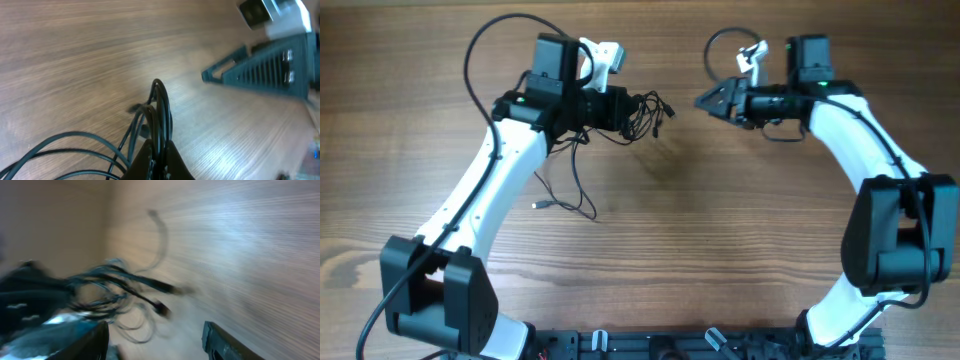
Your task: Untangle cables
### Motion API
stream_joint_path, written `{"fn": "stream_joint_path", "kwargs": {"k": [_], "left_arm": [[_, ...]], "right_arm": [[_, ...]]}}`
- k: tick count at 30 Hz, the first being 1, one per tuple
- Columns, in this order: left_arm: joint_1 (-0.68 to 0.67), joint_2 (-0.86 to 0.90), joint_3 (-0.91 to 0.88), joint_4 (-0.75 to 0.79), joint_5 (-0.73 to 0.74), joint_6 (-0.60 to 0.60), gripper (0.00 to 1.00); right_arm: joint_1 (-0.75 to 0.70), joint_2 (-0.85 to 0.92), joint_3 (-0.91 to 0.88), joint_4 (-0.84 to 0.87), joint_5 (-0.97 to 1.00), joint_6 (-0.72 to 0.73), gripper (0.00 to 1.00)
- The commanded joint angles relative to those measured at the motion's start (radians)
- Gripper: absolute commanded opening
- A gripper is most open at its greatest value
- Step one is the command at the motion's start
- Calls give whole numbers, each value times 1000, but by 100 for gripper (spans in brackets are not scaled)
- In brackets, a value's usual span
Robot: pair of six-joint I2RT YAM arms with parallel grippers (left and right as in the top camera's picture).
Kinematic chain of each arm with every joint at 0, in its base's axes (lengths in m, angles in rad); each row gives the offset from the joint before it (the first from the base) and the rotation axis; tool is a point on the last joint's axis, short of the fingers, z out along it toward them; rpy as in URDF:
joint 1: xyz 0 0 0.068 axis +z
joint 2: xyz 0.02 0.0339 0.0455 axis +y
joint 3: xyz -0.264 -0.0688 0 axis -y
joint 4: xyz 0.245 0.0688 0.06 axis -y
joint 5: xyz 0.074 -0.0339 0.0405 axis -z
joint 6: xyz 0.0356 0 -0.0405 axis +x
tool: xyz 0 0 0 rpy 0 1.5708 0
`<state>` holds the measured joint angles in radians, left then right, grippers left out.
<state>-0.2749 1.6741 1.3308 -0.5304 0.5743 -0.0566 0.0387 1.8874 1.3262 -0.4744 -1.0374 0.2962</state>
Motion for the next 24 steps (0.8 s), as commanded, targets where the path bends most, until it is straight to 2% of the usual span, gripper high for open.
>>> {"fn": "stream_joint_path", "kwargs": {"k": [1, 3, 5, 6, 9, 11, 13, 14, 16, 17, 18, 24], "left_arm": [[35, -2, 4, -23, 225, 269, 4], [49, -2, 4, -23, 292, 333, 4], [59, -2, 4, -23, 333, 342, 4], [67, -2, 4, -29, 375, 370, 4], [83, -2, 4, -85, 471, 512, 4], [91, -2, 4, -95, 484, 523, 4], [95, -2, 4, -87, 483, 502, 4], [102, -2, 4, -75, 483, 462, 4], [122, -2, 4, -72, 480, 432, 4], [144, -2, 4, -69, 480, 404, 4], [161, -2, 4, -63, 480, 359, 9], [138, -2, 4, -53, 442, 204, 13]], "right_arm": [[-30, -11, -4, 74, -350, 97, 61], [-21, -11, -4, 97, -386, 99, 58], [-3, -11, -4, 97, -382, 98, 55], [4, -11, -4, 99, -370, 100, 50], [16, -11, -4, 125, -344, 97, 44], [38, -11, -4, 130, -343, 96, 39], [89, -11, -4, 129, -340, 93, 38], [138, -11, -4, 130, -338, 68, 16], [187, -11, -4, 129, -283, 69, 4], [209, -11, -4, 123, -254, 70, 4], [227, -11, -5, 114, -233, 70, 4], [335, -11, -5, 116, -55, 74, 4]]}}
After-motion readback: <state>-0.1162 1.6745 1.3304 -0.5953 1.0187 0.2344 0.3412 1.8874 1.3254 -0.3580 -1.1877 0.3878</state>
